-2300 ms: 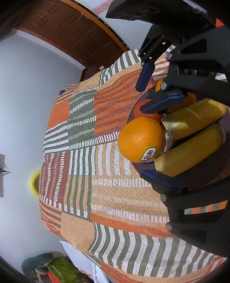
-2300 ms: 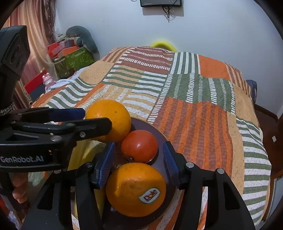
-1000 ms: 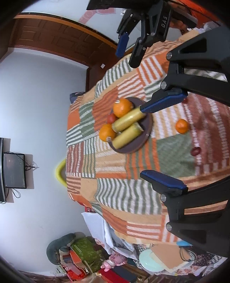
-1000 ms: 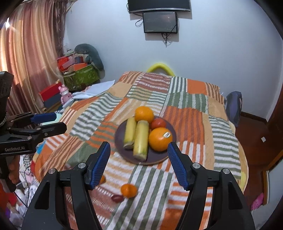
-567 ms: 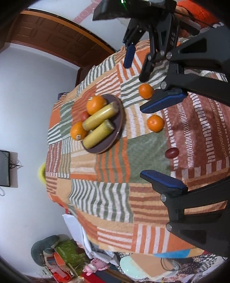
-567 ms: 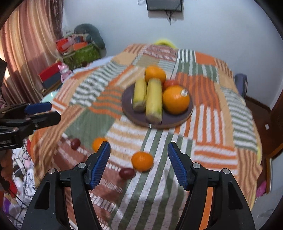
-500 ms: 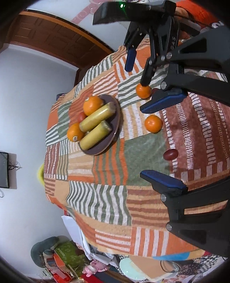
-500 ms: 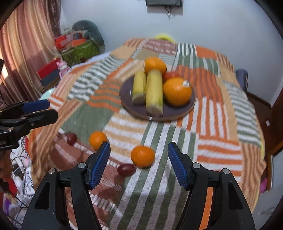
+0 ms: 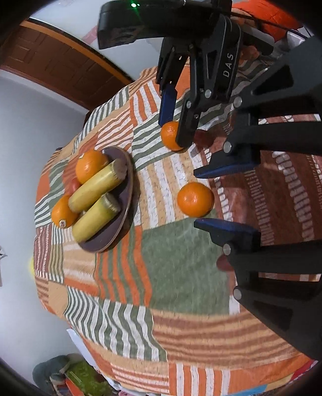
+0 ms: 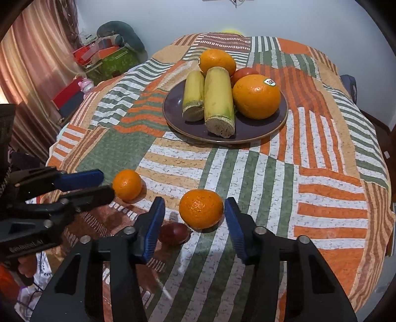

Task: Organize fruits
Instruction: 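Grasp a small tangerine with the left gripper while the right gripper grasps another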

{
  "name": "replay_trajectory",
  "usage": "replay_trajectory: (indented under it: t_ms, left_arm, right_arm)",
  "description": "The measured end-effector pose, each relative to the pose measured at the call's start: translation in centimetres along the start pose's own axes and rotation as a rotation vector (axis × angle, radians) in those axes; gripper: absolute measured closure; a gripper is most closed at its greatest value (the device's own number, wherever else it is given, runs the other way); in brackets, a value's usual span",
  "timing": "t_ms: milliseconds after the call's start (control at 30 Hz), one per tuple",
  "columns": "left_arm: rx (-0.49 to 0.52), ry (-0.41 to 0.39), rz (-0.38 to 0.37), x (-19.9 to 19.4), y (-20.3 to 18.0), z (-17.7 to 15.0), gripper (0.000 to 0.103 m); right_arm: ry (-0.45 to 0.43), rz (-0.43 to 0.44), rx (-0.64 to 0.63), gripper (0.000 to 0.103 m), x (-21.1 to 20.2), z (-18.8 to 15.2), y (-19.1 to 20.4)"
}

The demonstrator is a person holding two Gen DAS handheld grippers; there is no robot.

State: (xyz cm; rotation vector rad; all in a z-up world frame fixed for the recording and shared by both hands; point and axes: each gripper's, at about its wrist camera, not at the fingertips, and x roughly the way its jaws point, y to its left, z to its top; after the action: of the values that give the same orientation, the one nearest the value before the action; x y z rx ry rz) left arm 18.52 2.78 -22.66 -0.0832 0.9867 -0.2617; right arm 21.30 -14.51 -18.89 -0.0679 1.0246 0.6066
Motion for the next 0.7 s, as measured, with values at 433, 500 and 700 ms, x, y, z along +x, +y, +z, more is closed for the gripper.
replay_trajectory:
  t_ms: [433,500,700]
  left_arm:
    - [-0.043,0.053,0.013,2.8,0.3,1.2,0.068]
    - [-0.047,0.082,0.015,3.5,0.2,1.3,0.067]
    - [-0.021,0.062,0.04,3.5,-0.5,1.3,0.069]
  right_arm:
    - [-0.01,0.025,0.014,0.069,-0.1,0.2,-0.6]
    - [-0.005,0.028,0.017,0.069,-0.1,0.2,-0.6]
    - [0.028,0.053,0.025,0.065,0.7,0.3,-0.6]
